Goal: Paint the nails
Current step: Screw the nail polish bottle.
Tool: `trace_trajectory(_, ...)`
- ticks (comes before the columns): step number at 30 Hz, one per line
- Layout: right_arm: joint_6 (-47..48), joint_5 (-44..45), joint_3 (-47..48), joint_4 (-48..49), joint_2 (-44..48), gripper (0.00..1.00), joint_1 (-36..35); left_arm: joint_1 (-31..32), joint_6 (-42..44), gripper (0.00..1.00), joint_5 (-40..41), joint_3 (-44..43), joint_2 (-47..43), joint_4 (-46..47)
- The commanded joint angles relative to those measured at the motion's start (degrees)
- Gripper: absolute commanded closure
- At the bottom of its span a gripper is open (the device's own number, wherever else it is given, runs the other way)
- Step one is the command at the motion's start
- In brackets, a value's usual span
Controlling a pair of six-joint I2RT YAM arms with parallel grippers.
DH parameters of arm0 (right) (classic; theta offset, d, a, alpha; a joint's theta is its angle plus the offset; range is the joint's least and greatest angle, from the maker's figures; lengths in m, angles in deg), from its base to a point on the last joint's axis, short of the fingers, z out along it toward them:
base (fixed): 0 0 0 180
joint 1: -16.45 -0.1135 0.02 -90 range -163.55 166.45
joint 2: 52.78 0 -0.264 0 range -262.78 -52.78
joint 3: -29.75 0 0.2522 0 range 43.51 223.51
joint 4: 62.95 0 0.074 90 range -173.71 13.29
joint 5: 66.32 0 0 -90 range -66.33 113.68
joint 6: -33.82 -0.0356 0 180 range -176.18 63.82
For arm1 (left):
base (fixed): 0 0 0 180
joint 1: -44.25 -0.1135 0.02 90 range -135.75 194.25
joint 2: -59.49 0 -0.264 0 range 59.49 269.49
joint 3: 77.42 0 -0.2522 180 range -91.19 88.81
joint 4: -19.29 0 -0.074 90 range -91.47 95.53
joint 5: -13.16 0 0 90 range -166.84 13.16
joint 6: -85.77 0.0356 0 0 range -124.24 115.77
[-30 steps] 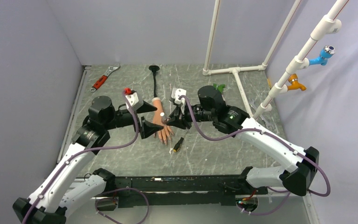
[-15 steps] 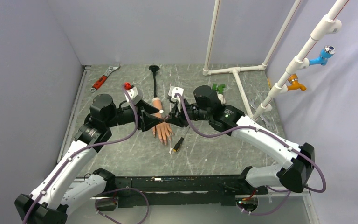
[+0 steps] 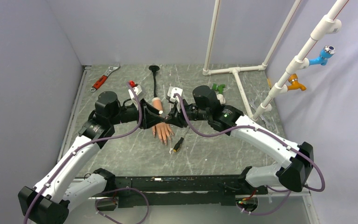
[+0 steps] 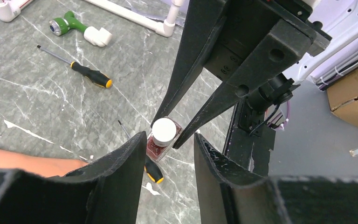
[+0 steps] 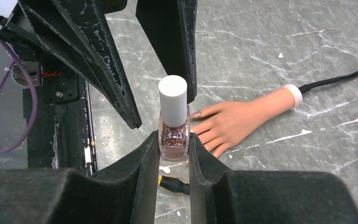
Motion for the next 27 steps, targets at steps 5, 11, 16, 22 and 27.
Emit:
trace_trajectory(5, 0.1, -1.7, 3.0, 1.8, -0.2, 1.0, -0.6, -0.1, -1.5, 0.54, -1.9, -2.3, 0.4, 2.5)
trace_trajectory(11, 0.2, -2.3, 3.3, 1.4, -0.6, 1.0, -0.7, -0.1, -1.6, 0.55, -1.7, -2.2, 0.5, 2.9)
trace_trajectory(16, 0.3, -2.6, 3.7, 0.9, -1.2, 1.0, -0.8, -0.1, -0.2, 0.64, -1.8, -1.8, 0.2, 3.1)
trace_trajectory(22, 0.4, -2.4, 3.7, 1.2, -1.1, 1.0, -0.9, 0.1, 2.4, 0.94, -1.8, -2.1, 0.5, 1.0)
trace_trajectory(27, 0.5, -2.9, 3.7, 1.5, -0.4, 1.0, -0.8, 1.0, 5.5, 1.0, -4.4, -2.1, 0.4, -0.4)
